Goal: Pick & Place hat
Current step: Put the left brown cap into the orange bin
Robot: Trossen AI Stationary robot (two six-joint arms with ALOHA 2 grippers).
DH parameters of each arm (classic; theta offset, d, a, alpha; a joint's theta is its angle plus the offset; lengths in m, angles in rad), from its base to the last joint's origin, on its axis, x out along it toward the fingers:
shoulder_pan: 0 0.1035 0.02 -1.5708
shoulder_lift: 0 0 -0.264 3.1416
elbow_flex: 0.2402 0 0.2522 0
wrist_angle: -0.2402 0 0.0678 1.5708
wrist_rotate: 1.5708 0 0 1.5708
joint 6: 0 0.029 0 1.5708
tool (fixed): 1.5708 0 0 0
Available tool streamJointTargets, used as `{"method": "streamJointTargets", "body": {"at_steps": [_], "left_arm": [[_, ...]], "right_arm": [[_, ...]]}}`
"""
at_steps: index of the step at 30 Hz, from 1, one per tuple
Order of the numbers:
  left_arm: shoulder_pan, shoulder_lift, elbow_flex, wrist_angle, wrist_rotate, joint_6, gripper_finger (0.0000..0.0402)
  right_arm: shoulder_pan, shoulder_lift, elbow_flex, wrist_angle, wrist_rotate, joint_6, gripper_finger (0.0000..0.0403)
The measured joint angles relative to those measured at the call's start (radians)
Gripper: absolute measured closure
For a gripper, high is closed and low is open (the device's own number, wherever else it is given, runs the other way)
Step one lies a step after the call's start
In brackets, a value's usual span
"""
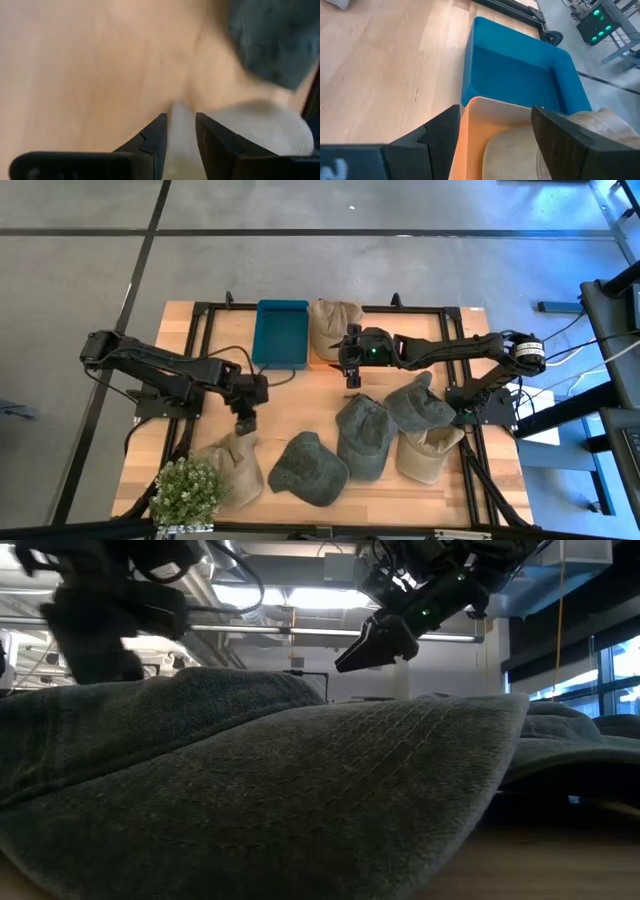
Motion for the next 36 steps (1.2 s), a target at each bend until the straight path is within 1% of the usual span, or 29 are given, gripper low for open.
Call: {"method": "streamJointTargets", "body": {"at_steps": [2, 5, 10, 15, 19, 22, 24, 26, 30, 32, 34, 36], "left_arm": [[-0.028, 0.001, 0.000, -0.011, 0.005, -0.022, 0.0307], [-0.067, 0.003, 0.000, -0.030, 0.022, -0.095, 0.0306], [-0.147, 0.003, 0.000, -0.116, 0.043, -0.382, 0.0309], [-0.242, 0.003, 0.000, -0.227, 0.044, -0.607, 0.0311], [-0.305, 0.004, -0.024, -0.211, 0.040, -0.745, 0.0311], [-0.333, 0.012, -0.063, -0.190, 0.036, -0.834, 0.0311], [-0.344, 0.022, -0.089, -0.175, 0.029, -0.877, 0.0311], [-0.348, 0.037, -0.118, -0.125, 0.029, -0.897, 0.0311], [-0.348, 0.068, -0.159, 0.018, 0.035, -0.861, 0.0311], [-0.350, 0.094, -0.174, 0.060, 0.035, -0.839, 0.0311], [-0.353, 0.137, -0.183, 0.062, 0.042, -0.843, 0.0311], [-0.352, 0.186, -0.185, 0.052, 0.075, -0.854, 0.0311]], "right_arm": [[0.000, 0.000, 0.000, 0.000, 0.000, 0.000, 0.0157], [0.000, 0.000, 0.000, -0.001, 0.000, 0.000, 0.0157], [0.000, 0.000, 0.000, -0.010, 0.000, 0.000, 0.0157], [0.000, 0.000, 0.000, -0.011, 0.000, -0.001, 0.0157], [0.000, 0.000, 0.000, -0.011, 0.000, -0.002, 0.0157], [0.000, 0.000, 0.000, -0.011, 0.000, -0.002, 0.0157], [0.000, 0.000, 0.000, -0.011, 0.000, -0.003, 0.0157], [0.000, 0.000, 0.000, -0.012, 0.000, -0.004, 0.0157], [0.000, 0.000, 0.000, -0.013, 0.000, -0.004, 0.0157], [0.000, 0.000, 0.000, -0.014, 0.000, -0.004, 0.0157], [0.000, 0.000, 0.000, -0.015, 0.000, -0.005, 0.0157], [0.000, 0.000, 0.000, -0.015, 0.000, -0.005, 0.0157]]}}
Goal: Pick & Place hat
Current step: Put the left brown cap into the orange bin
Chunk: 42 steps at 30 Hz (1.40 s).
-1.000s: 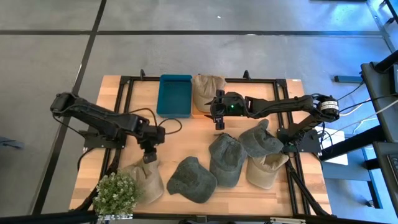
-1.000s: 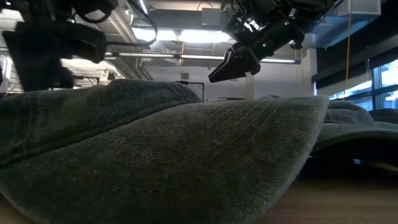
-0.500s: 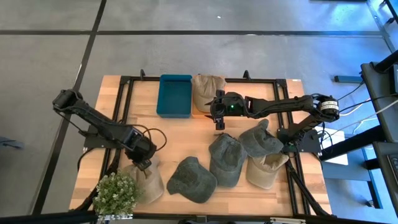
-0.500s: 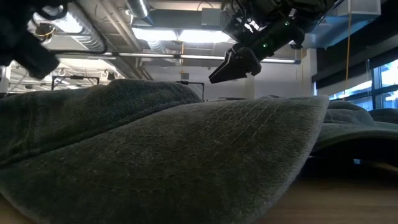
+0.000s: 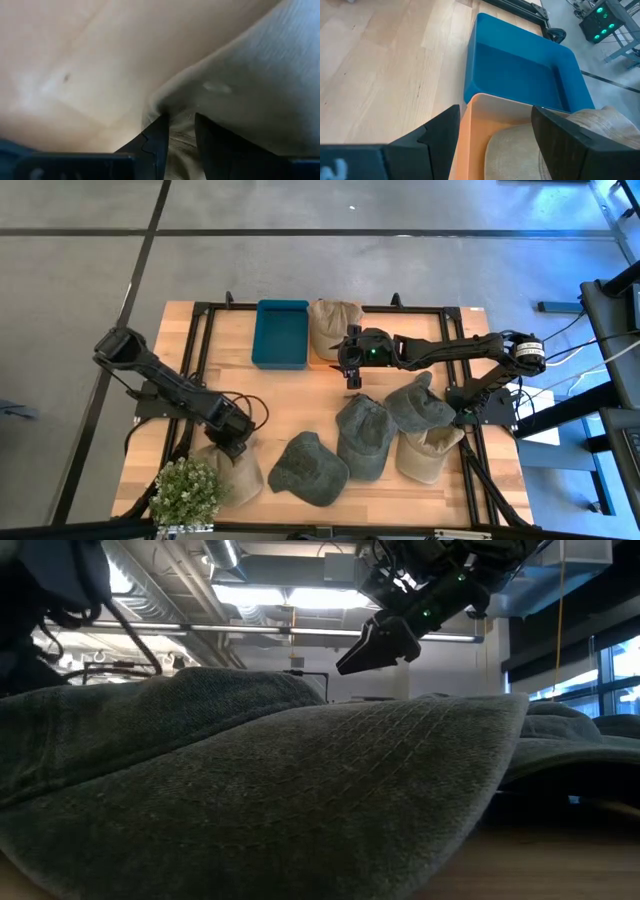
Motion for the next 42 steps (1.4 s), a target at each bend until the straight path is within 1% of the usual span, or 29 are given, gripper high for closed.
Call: {"method": "streamJointTargets", "body": {"at_steps": [4, 9, 12, 16, 22, 23, 25, 29, 31, 34, 38, 40, 42], "left_arm": [[0.002, 0.081, 0.006, -0.020, 0.079, -0.001, 0.0311], [0.039, 0.097, 0.006, -0.024, 0.099, 0.022, 0.0315], [0.066, 0.103, 0.017, -0.036, 0.097, 0.090, 0.0338], [0.100, 0.103, 0.030, -0.035, 0.066, 0.184, 0.0388], [0.137, 0.103, 0.036, -0.042, 0.066, 0.247, 0.0396], [0.143, 0.103, 0.047, -0.053, 0.048, 0.265, 0.0397], [0.155, 0.106, 0.078, -0.086, -0.018, 0.310, 0.0397], [0.183, 0.110, 0.168, -0.145, -0.235, 0.415, 0.0398], [0.200, 0.113, 0.217, -0.140, -0.338, 0.480, 0.0398], [0.227, 0.110, 0.287, -0.141, -0.455, 0.562, 0.0398], [0.260, 0.109, 0.378, -0.144, -0.630, 0.659, 0.0398], [0.274, 0.109, 0.419, -0.144, -0.715, 0.708, 0.0398], [0.286, 0.109, 0.454, -0.119, -0.796, 0.758, 0.0398]], "right_arm": [[0.000, 0.000, 0.000, 0.001, 0.000, -0.002, 0.0157], [-0.001, 0.000, 0.000, 0.001, 0.000, -0.001, 0.0157], [-0.001, 0.000, 0.000, 0.001, 0.000, 0.001, 0.0157], [-0.001, 0.000, 0.000, 0.001, 0.000, 0.002, 0.0157], [-0.001, 0.000, 0.000, 0.001, 0.000, 0.002, 0.0157], [-0.001, 0.000, 0.000, 0.001, 0.000, 0.002, 0.0157], [-0.001, 0.000, 0.000, 0.003, 0.000, 0.002, 0.0157], [-0.001, 0.000, 0.000, 0.005, 0.000, 0.002, 0.0157], [-0.001, 0.000, 0.000, 0.006, 0.000, 0.002, 0.0157], [-0.001, 0.000, 0.000, 0.010, -0.005, 0.003, 0.0157], [0.004, 0.000, 0.000, 0.013, -0.113, 0.038, 0.0157], [0.008, 0.000, 0.000, 0.026, -0.172, 0.103, 0.0157], [0.009, 0.000, 0.000, 0.038, -0.221, 0.218, 0.0157]]}}
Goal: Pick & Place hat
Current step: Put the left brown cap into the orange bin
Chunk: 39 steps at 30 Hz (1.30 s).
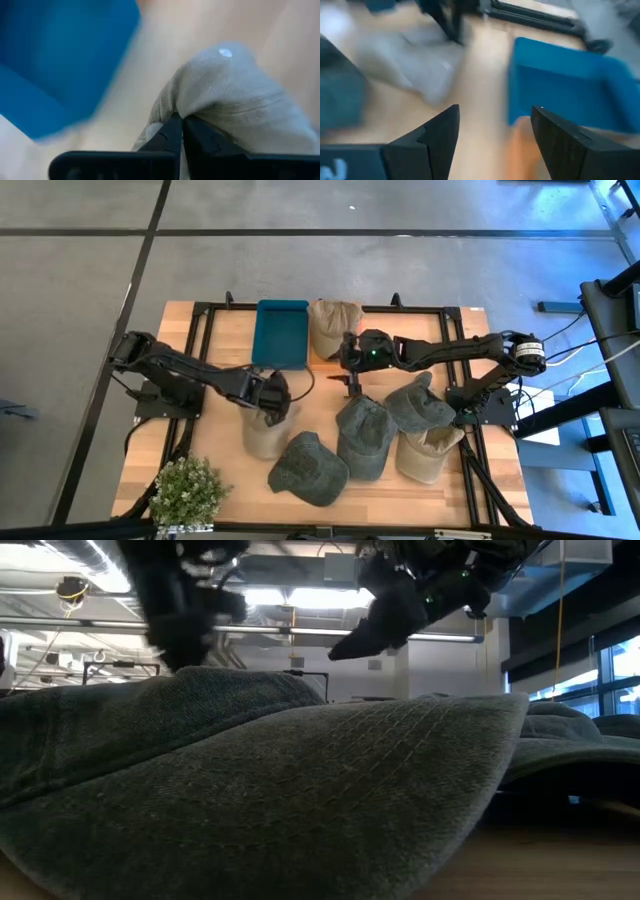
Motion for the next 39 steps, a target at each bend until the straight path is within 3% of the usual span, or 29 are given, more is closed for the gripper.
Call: {"method": "streamJointTargets", "body": {"at_steps": [5, 10, 18, 25, 31, 39], "left_arm": [[0.019, -0.002, 0.038, 0.156, -0.068, 0.209, 0.0398], [0.017, 0.004, 0.039, 0.310, -0.068, 0.428, 0.0398], [-0.018, 0.024, 0.040, 0.402, -0.310, 0.767, 0.0398], [-0.056, 0.065, 0.041, 0.570, -0.352, 1.064, 0.0398], [-0.082, 0.104, 0.041, 0.677, -0.413, 1.223, 0.0398], [-0.084, 0.143, 0.041, 0.730, -0.427, 1.275, 0.0398]], "right_arm": [[-0.003, 0.001, 0.000, 0.056, -0.082, 0.261, 0.0157], [0.003, 0.001, 0.000, 0.100, -0.105, 0.346, 0.0157], [0.001, 0.005, 0.000, 0.095, -0.156, 0.490, 0.0157], [-0.023, 0.005, 0.000, 0.128, -0.154, 0.543, 0.0157], [-0.024, 0.005, 0.000, 0.125, -0.155, 0.547, 0.0157], [-0.010, 0.031, 0.000, 0.141, -0.154, 0.565, 0.0157]]}}
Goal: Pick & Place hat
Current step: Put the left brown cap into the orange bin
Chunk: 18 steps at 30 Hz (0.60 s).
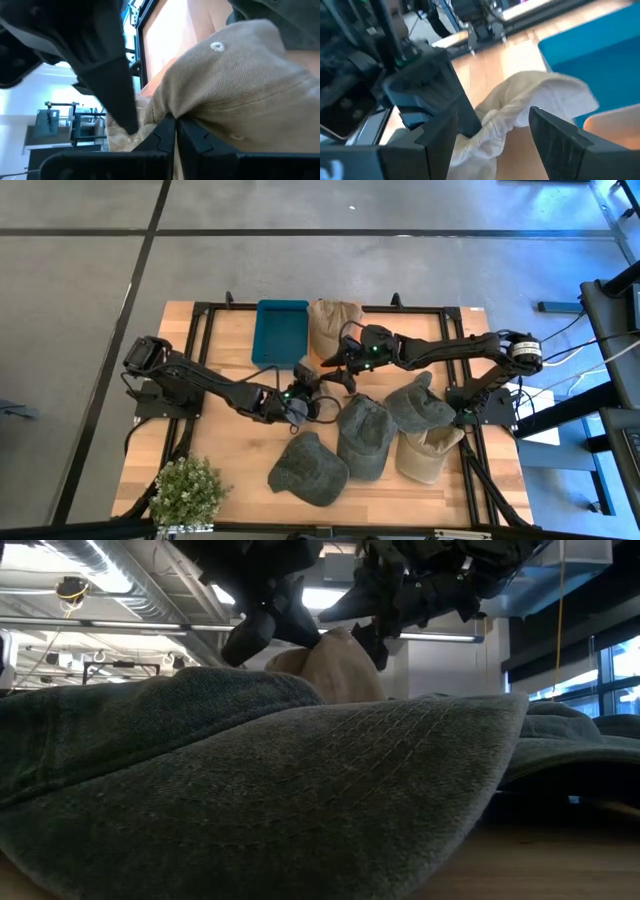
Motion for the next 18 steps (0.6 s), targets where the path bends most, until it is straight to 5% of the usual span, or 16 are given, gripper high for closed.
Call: {"method": "streamJointTargets", "body": {"at_steps": [10, 18], "left_arm": [[0.000, 0.004, 0.000, 0.021, 0.001, 0.011, 0.0398], [0.000, 0.004, 0.000, 0.021, 0.004, 0.011, 0.0398]], "right_arm": [[0.006, 0.055, 0.000, 0.056, 0.001, -0.022, 0.0171], [0.006, 0.055, 0.000, 0.049, -0.013, -0.034, 0.0289]]}}
